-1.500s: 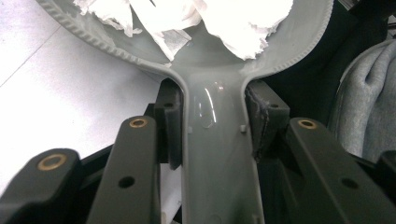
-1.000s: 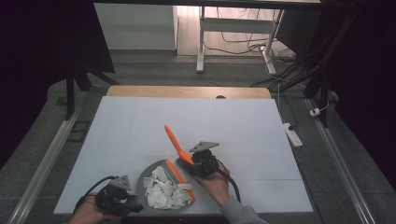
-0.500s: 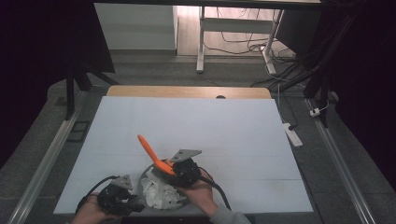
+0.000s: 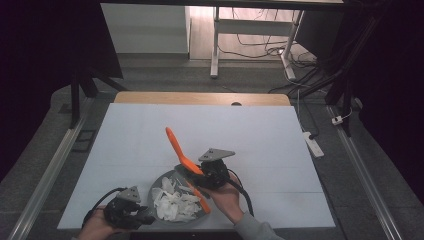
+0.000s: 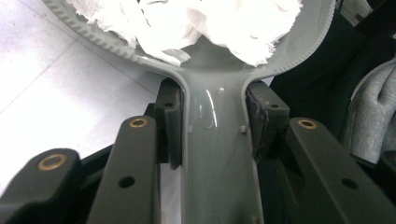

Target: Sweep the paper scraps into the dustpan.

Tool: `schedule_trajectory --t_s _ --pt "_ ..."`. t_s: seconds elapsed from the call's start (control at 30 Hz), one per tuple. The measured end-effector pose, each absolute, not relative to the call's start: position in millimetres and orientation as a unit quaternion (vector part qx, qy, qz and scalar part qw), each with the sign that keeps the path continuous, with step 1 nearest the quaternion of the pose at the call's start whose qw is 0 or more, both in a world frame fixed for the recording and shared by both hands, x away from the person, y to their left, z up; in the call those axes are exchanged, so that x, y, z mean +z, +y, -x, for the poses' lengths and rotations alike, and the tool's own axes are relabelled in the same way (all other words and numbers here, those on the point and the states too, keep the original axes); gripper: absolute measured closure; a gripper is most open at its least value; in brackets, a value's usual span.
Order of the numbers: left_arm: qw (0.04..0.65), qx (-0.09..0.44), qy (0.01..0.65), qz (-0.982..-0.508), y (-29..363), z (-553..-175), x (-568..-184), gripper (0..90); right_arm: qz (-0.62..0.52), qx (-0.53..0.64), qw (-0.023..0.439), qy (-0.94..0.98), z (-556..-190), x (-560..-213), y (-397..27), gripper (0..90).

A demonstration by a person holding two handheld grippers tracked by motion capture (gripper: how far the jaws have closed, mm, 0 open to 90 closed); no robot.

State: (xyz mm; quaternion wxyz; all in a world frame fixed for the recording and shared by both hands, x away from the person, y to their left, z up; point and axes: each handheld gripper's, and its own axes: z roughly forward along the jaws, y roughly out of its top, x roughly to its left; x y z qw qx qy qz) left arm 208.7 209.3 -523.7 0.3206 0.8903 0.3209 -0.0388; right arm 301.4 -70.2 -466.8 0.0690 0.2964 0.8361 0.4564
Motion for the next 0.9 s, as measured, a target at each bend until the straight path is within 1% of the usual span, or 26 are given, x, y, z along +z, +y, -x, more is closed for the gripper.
schedule_trajectory --t_s 0.3,0.57,0.9 --pt "0.328 -0.022 0.328 -0.886 209.4 -209.5 -523.4 61.6 -0.307 0.465 0.083 0.826 -310.0 -460.9 -87.5 70.3" --pt "0.346 0.001 0.35 -0.871 213.5 -210.6 -519.3 61.6 -0.302 0.468 0.096 0.825 -316.5 -459.6 -104.3 70.3" --pt "0.362 0.014 0.374 -0.854 217.5 -212.9 -515.3 61.6 -0.304 0.472 0.101 0.821 -320.4 -458.4 -127.7 70.3"
